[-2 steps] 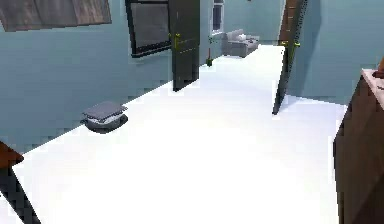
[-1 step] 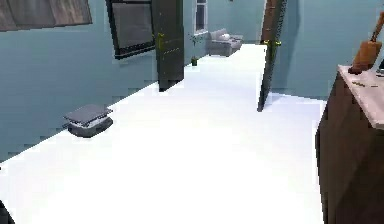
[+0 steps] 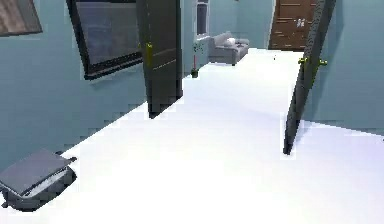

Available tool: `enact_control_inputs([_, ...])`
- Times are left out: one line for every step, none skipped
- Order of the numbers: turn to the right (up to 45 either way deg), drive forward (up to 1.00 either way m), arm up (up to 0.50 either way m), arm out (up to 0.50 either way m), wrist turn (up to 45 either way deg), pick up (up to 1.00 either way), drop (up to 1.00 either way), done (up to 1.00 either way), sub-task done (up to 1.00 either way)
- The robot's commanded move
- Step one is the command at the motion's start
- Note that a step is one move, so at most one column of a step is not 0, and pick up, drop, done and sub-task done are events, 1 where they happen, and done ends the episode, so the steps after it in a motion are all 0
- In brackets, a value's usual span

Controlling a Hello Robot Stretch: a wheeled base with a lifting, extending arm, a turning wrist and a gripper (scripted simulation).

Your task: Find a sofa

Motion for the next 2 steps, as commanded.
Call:
enact_control_inputs([0.0,1.0,0.0,0.0,0.0,0.0,0.0,0.0,0.0])
enact_control_inputs([0.0,0.8,0.0,0.0,0.0,0.0,0.0,0.0,0.0])
